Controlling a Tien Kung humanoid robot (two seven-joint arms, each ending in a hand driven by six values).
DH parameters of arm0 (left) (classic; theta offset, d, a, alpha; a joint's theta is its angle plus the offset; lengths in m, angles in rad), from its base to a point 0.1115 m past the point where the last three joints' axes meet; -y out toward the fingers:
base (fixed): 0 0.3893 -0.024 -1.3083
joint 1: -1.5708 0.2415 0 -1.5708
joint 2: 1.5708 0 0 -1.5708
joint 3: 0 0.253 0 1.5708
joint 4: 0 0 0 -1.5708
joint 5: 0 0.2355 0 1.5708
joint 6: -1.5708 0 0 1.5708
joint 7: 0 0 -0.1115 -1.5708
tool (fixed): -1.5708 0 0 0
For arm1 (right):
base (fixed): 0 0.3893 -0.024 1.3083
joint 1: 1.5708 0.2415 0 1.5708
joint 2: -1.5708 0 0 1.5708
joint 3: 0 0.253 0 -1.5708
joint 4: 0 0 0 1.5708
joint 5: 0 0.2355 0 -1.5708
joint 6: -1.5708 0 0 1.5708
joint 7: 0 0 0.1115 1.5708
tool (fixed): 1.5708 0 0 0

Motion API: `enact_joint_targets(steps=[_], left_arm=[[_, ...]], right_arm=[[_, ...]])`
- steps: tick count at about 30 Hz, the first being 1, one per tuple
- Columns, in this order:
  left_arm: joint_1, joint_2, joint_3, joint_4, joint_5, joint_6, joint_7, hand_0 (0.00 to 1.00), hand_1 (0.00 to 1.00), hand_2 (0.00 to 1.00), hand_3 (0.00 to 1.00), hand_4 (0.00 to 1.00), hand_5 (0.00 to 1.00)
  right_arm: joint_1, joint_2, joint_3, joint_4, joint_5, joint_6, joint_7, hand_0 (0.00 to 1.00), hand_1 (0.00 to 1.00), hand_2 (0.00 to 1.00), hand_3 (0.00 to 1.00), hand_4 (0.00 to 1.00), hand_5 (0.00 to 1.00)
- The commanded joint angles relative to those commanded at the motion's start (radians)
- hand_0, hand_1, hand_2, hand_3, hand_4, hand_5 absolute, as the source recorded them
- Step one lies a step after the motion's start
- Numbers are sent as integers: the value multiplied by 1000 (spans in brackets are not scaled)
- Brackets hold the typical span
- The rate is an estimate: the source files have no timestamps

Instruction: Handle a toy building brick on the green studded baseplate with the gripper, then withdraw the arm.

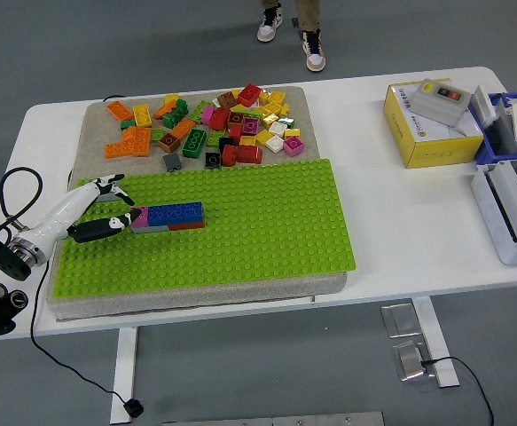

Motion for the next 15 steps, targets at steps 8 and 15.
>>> enact_joint_targets(steps=[8,15], left_arm=[[45,39,-101,-95,37,-2,8,998,984,975,612,726,682],[143,26,-247,-173,80,-5,24,998,985,977,675,728,682]], right_arm=[[-2,-1,7,1,-23,-10,-16,615,490,635,520,624,998],[6,2,84,22,-146,-56,-108,611,507,642,541,604,998]])
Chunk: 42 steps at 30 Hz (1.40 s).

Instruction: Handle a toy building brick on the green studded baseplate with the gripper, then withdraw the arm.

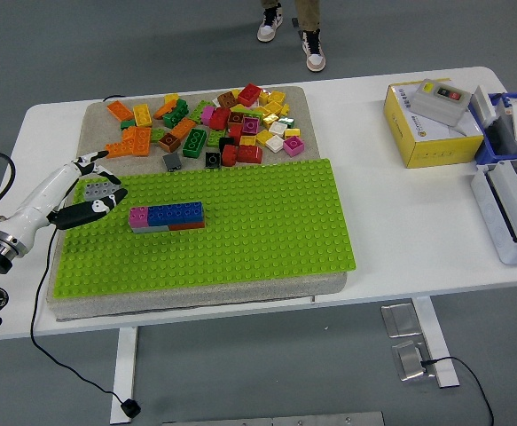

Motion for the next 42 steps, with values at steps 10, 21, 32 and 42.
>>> enact_joint_targets(steps=[10,21,32,42], left_arm=[[58,-74,-170,-62,62,-5,13,997,980,974,685,730,676],[142,-148,-266,-66,68,-2,12,996,980,976,683,730,671],[160,-147,-257,-63,76,-3,9,996,979,976,682,732,665],[170,-149,-255,-58,83,-6,13,998,983,971,677,732,664]], right_arm=[[1,13,30,13,-41,-16,-43,608,530,650,689,594,998],[12,15,34,14,-78,-13,-67,596,473,404,718,581,998],[3,17,61,18,-127,-11,-91,598,486,409,723,585,998],[6,19,113,21,-219,-21,-117,600,504,441,725,589,998]])
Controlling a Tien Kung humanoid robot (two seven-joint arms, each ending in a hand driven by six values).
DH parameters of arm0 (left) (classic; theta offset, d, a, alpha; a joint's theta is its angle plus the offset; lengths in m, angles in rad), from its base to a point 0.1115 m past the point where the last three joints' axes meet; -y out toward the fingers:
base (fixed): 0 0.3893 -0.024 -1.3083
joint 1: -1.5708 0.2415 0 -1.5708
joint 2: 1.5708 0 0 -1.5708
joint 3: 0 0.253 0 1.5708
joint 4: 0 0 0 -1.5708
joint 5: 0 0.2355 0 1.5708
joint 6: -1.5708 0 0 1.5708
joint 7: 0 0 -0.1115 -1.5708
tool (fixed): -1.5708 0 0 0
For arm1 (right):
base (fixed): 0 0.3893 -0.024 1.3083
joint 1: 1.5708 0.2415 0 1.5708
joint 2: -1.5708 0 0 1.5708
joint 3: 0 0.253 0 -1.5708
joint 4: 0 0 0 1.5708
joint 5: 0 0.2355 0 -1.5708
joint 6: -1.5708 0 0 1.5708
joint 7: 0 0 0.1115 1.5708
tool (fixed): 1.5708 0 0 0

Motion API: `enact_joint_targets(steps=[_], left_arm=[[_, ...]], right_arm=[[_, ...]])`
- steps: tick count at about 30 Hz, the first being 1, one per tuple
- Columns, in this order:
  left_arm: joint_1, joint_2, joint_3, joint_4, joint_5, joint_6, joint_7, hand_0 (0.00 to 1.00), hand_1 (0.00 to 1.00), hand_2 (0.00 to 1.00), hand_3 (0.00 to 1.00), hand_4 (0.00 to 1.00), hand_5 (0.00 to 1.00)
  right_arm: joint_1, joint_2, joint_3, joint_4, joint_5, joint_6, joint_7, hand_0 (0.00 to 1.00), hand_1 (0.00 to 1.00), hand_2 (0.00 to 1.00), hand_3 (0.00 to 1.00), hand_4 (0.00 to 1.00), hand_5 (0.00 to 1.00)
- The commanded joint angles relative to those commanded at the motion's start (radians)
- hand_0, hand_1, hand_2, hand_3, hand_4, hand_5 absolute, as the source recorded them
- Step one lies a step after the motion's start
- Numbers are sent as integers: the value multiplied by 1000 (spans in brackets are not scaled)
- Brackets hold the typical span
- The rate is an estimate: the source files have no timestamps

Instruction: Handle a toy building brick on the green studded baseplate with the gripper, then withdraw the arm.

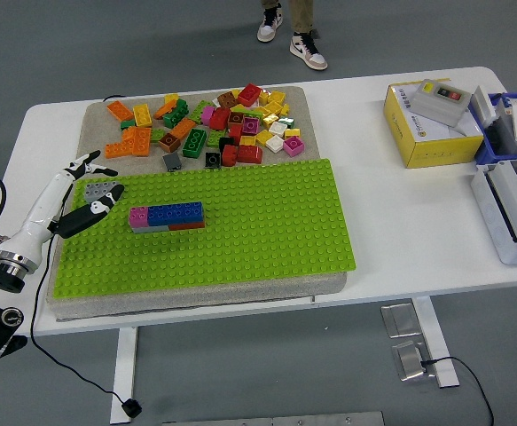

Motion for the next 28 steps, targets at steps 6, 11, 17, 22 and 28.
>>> enact_joint_targets(steps=[6,11,17,22,28], left_arm=[[8,-5,-11,1,3,0,-1,998,984,970,673,731,661],[12,-4,-21,-1,3,1,-3,998,984,970,674,730,660],[16,5,-21,-6,-3,4,-8,998,984,970,672,730,660],[13,46,28,-7,-13,7,-17,998,983,967,671,729,659],[14,69,49,-5,-17,7,-17,998,983,967,671,729,659]], right_arm=[[2,2,10,3,-28,-1,-9,597,509,475,727,588,998],[3,1,8,4,-29,-2,-8,598,510,488,729,585,998],[-2,1,9,4,-29,6,1,596,511,490,731,584,998],[-6,4,-13,7,8,5,11,593,519,502,732,592,998],[1,5,-20,8,24,1,15,593,519,502,732,592,998]])
